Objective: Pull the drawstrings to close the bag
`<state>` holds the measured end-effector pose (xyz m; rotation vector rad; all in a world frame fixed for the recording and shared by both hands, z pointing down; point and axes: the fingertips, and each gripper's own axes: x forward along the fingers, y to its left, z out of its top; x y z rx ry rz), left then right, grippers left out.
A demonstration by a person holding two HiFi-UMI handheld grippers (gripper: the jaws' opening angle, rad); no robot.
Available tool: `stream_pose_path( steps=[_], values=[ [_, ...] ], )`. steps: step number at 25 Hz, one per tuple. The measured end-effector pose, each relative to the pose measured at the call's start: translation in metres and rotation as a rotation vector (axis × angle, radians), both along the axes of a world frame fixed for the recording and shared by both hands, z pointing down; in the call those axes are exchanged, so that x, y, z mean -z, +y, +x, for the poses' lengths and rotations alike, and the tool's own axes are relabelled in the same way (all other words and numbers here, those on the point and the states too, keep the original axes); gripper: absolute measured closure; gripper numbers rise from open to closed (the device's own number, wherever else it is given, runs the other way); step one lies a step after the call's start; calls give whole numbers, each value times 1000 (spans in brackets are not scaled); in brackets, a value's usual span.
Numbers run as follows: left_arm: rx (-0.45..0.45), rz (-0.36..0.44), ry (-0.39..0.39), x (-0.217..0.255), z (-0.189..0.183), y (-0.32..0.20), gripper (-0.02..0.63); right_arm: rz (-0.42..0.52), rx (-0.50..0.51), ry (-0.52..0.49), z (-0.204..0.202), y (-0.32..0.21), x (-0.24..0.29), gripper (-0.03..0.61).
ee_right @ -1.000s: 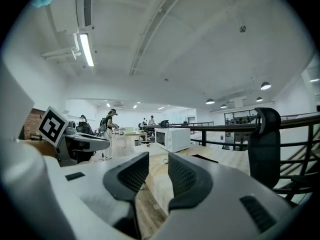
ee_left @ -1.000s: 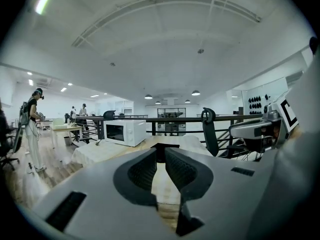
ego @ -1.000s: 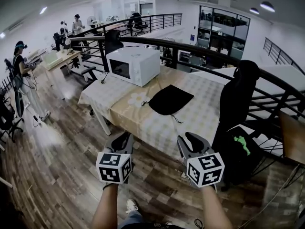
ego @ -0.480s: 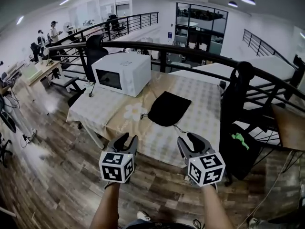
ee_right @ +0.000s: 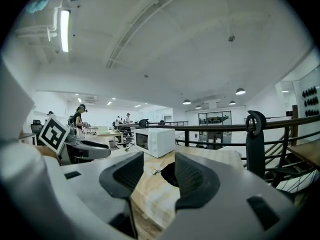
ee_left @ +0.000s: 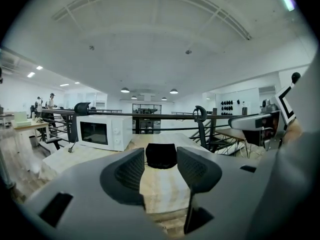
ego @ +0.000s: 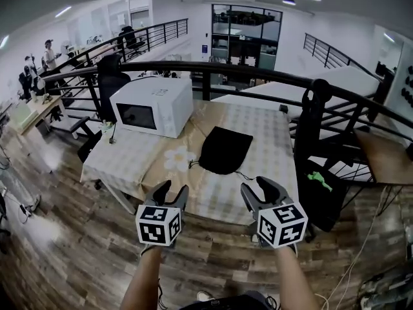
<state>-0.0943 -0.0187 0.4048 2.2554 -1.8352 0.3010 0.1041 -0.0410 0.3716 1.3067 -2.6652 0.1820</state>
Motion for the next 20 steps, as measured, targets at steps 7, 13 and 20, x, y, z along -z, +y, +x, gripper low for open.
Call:
stream_pose_path(
  steps=[7, 13, 20],
  values=[
    [-65, 1, 20, -1, -7, -9, 407, 6, -42, 30, -2, 1, 1, 387],
    [-120, -5, 8, -7, -6, -23, 408, -1, -69, 31, -2, -7, -8, 385],
    [-148, -15, -11, -10, -10, -56, 408, -5, -95, 20, -4, -38, -11, 385]
  ],
)
